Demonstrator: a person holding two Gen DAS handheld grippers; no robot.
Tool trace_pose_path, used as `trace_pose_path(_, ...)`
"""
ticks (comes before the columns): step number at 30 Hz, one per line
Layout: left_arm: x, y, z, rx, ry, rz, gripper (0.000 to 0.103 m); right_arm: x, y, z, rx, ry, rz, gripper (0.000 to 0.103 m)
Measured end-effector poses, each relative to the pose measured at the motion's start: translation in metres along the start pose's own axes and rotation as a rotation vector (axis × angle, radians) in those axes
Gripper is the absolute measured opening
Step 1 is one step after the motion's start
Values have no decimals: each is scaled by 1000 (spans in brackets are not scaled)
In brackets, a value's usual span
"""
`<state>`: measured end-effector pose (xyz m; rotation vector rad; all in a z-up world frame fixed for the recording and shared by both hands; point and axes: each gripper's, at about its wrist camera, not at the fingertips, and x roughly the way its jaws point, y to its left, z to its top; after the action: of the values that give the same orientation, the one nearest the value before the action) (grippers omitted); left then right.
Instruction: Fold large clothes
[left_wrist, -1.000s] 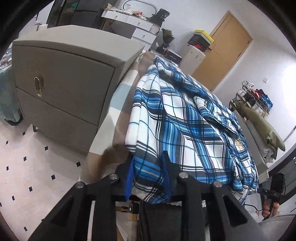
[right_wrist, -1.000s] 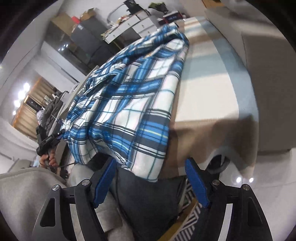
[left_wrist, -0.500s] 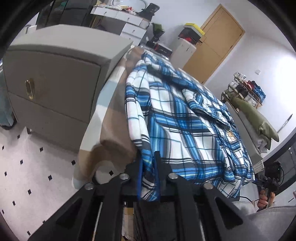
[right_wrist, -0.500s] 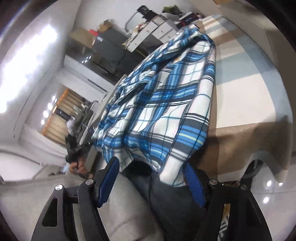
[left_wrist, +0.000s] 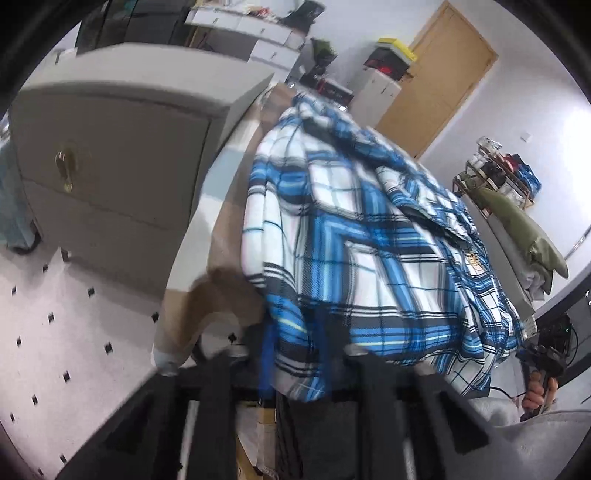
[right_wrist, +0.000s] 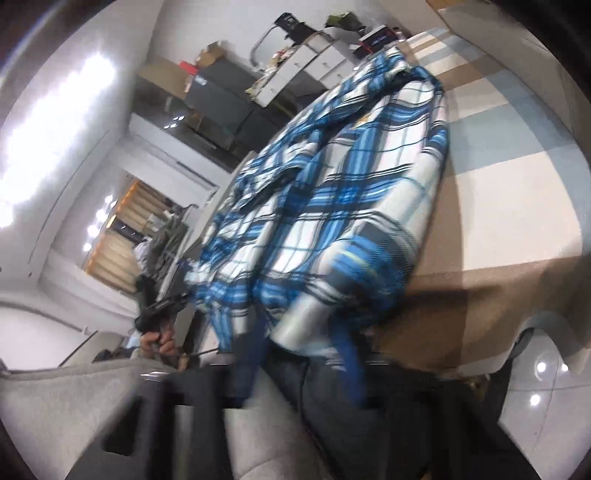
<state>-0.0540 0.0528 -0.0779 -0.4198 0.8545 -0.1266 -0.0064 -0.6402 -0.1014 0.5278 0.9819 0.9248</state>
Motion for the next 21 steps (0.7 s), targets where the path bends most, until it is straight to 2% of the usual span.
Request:
trace_pose_path(2,-6,-5,2,22,-19,-16,1,-6,5,2,-25,-59,-34,3)
trace_pose_path(8,-37,-23,26,1,-136,-152,0,-33,31,14,-60,-213,35,3)
trace_pose_path(15,-46,-43,78,-18,-224,-244,0,-58,43,43,-42,-373,82,3)
trace_pose_path(18,-39,-47,101,-19,-245,-254,0,-65,43,61,-23,-435,56,3)
trace_pose_path(21,-36,-47,115,-5,-276,-265,0,-70,46,84,-16,-495,-8,3)
